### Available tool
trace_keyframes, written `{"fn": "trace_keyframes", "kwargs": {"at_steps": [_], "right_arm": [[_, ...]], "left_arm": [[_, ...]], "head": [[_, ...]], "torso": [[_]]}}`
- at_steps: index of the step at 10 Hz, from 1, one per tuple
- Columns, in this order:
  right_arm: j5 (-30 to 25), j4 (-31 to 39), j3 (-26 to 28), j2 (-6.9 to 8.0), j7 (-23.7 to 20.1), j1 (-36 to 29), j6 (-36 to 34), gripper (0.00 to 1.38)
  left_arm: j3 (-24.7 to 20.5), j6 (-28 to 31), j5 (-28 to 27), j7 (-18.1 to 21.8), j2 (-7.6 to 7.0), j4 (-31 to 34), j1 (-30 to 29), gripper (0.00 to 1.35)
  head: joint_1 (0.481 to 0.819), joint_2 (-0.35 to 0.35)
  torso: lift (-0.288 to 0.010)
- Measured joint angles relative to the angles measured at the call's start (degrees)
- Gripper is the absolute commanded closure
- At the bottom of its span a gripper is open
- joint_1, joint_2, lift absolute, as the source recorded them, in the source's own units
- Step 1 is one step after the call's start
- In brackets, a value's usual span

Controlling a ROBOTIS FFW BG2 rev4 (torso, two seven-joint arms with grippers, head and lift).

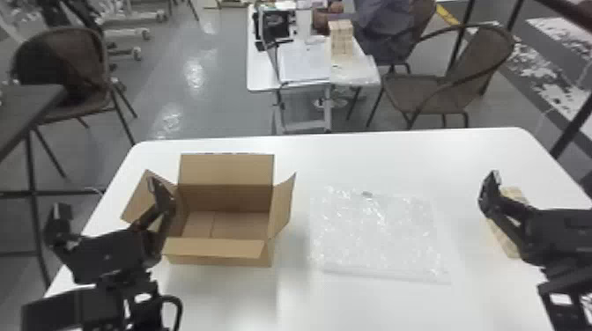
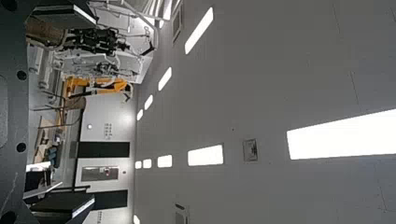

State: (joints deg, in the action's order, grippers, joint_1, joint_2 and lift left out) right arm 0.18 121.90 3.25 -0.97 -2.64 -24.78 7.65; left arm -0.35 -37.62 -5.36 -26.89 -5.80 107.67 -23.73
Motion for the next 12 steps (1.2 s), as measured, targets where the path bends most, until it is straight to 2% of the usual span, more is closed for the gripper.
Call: {"fn": "trace_keyframes", "kwargs": {"at_steps": [12], "right_arm": [[0.0, 0.0, 0.0, 0.0, 0.0, 0.0, 0.0, 0.0]], "left_arm": [[0.0, 0.0, 0.0, 0.0, 0.0, 0.0, 0.0, 0.0]], "head": [[0.678, 0.086]], "torso": [[-0.1]]}}
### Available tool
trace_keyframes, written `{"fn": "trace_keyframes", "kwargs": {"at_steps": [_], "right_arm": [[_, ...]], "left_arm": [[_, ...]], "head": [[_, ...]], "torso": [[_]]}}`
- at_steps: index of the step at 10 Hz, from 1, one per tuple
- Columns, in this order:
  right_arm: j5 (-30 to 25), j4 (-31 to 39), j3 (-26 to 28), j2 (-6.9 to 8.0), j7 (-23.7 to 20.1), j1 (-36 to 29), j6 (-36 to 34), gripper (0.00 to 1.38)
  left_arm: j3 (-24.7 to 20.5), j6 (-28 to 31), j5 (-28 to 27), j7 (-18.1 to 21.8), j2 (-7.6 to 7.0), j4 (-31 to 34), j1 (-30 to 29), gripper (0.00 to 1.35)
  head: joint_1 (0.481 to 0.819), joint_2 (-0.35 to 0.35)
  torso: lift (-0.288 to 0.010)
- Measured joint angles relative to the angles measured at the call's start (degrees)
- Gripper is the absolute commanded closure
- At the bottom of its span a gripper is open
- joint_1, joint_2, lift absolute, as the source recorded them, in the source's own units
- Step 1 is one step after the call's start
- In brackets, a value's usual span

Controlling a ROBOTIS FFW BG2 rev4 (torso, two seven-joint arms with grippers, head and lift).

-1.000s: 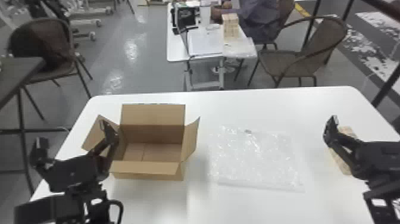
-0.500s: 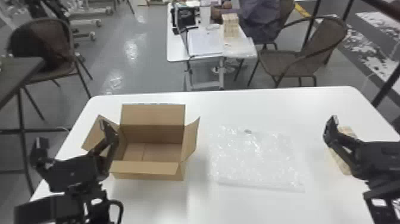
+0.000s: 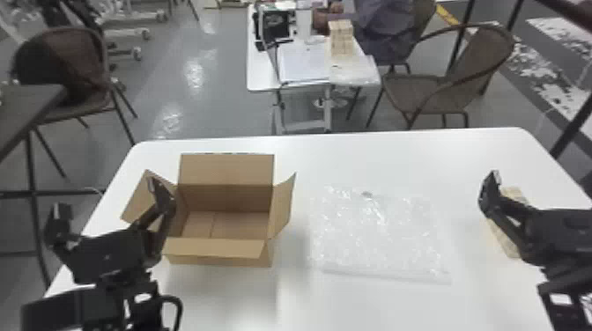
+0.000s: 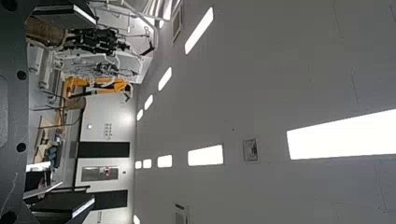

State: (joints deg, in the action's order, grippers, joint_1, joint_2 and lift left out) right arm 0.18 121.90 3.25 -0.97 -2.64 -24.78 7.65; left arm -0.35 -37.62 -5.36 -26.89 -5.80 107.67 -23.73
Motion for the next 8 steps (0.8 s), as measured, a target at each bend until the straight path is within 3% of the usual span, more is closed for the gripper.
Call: {"fn": "trace_keyframes", "kwargs": {"at_steps": [8], "right_arm": [[0.0, 0.0, 0.0, 0.0, 0.0, 0.0, 0.0, 0.0]], "left_arm": [[0.0, 0.0, 0.0, 0.0, 0.0, 0.0, 0.0, 0.0]], "head": [[0.678, 0.086]], "torso": [[-0.1]]}}
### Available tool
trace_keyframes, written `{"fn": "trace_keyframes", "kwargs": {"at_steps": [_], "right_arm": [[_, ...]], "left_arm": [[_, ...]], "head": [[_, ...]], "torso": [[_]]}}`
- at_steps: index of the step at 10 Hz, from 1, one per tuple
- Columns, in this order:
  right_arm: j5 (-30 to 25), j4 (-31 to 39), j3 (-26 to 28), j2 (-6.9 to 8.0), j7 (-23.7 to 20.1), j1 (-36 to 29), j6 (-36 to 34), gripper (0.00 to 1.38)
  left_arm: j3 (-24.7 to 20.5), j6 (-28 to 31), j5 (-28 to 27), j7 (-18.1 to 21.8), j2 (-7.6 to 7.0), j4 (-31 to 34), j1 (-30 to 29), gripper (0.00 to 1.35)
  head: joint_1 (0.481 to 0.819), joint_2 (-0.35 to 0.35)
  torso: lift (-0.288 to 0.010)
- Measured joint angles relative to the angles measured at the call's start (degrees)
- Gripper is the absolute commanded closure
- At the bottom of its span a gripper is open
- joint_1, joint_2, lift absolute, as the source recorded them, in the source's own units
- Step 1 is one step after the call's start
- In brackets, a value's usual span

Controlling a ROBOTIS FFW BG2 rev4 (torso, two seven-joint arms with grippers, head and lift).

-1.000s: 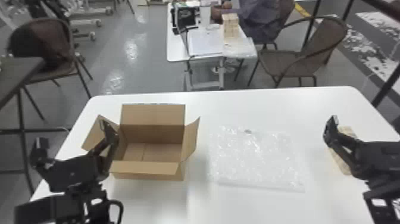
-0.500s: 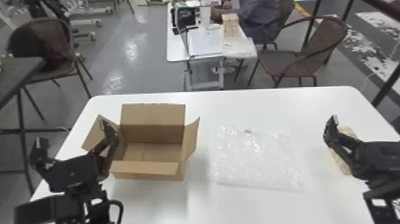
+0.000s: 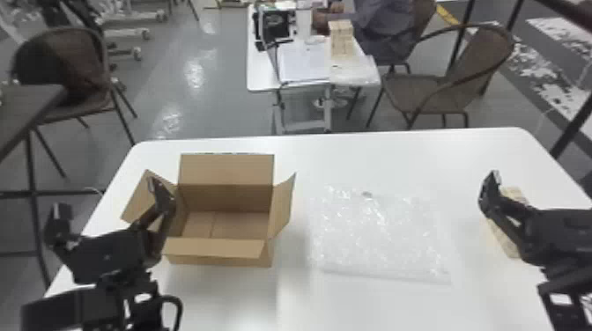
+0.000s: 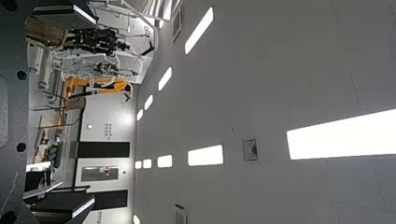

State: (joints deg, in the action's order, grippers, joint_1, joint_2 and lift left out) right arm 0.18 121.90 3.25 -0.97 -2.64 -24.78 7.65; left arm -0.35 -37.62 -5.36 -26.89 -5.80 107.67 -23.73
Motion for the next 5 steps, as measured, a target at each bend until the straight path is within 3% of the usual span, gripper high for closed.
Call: {"fn": "trace_keyframes", "kwargs": {"at_steps": [5], "right_arm": [[0.0, 0.0, 0.0, 0.0, 0.0, 0.0, 0.0, 0.0]], "left_arm": [[0.0, 0.0, 0.0, 0.0, 0.0, 0.0, 0.0, 0.0]], "head": [[0.678, 0.086]], "torso": [[-0.1]]}}
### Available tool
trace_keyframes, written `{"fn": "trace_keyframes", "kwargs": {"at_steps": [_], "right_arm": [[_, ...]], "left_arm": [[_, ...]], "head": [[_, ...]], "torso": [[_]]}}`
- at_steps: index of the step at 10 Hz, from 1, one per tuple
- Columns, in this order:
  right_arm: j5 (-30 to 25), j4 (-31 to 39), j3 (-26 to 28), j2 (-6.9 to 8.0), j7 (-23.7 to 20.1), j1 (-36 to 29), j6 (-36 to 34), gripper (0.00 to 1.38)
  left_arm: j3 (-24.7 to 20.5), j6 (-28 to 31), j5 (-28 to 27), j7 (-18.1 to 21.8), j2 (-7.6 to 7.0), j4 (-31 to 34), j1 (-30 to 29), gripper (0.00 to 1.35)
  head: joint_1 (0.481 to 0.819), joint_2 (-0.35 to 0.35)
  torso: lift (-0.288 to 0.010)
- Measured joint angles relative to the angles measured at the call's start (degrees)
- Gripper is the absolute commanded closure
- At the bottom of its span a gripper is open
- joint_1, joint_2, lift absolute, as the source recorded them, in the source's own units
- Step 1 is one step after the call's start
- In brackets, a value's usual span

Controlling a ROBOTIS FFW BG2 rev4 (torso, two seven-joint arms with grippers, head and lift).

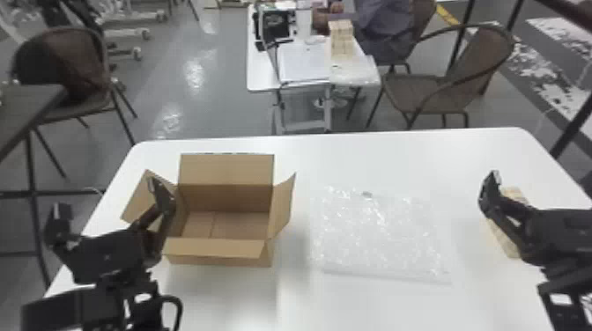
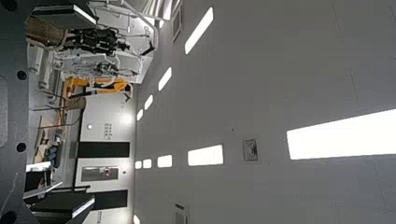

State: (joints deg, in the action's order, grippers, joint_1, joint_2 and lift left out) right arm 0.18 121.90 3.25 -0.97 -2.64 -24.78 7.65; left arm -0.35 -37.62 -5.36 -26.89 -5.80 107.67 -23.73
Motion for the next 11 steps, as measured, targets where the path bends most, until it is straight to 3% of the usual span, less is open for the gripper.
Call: {"fn": "trace_keyframes", "kwargs": {"at_steps": [11], "right_arm": [[0.0, 0.0, 0.0, 0.0, 0.0, 0.0, 0.0, 0.0]], "left_arm": [[0.0, 0.0, 0.0, 0.0, 0.0, 0.0, 0.0, 0.0]], "head": [[0.678, 0.086]], "torso": [[-0.1]]}}
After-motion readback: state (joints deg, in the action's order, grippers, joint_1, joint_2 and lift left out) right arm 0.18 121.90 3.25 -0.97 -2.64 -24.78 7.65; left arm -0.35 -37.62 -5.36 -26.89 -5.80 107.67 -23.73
